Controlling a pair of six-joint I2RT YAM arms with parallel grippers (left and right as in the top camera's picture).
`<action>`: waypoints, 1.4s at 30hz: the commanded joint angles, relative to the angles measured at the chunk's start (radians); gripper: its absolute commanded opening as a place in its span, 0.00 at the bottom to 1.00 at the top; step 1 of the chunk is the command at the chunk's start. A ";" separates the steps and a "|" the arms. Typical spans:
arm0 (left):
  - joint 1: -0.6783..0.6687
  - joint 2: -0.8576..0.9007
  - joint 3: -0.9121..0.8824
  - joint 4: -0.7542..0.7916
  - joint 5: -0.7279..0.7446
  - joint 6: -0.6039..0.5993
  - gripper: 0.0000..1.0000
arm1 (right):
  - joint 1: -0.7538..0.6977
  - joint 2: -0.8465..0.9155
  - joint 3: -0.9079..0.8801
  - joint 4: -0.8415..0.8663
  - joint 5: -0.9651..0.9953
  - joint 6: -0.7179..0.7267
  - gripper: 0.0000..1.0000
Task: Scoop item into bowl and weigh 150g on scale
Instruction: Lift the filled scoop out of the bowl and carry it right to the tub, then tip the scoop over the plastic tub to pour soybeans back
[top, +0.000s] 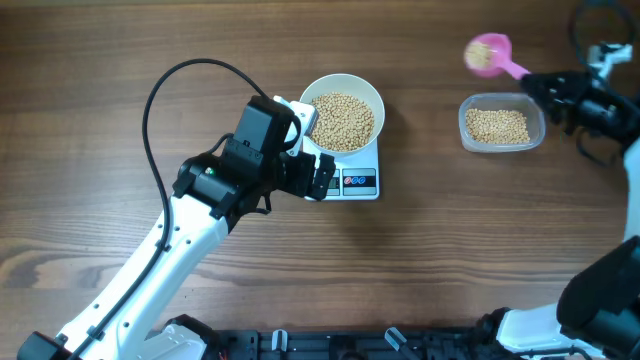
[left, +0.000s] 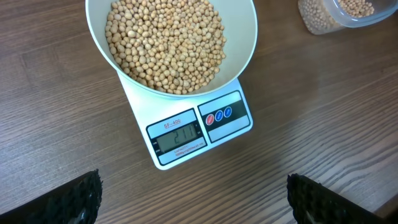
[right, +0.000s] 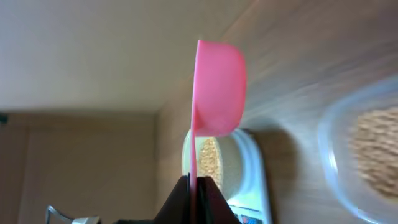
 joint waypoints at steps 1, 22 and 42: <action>0.007 -0.003 0.015 0.002 -0.006 -0.005 1.00 | -0.074 -0.056 0.013 -0.085 0.050 -0.166 0.04; 0.007 -0.003 0.015 0.002 -0.006 -0.005 1.00 | 0.091 -0.092 0.013 -0.282 0.861 -0.502 0.04; 0.007 -0.003 0.015 0.002 -0.006 -0.005 1.00 | 0.459 -0.092 0.013 -0.206 1.443 -0.549 0.04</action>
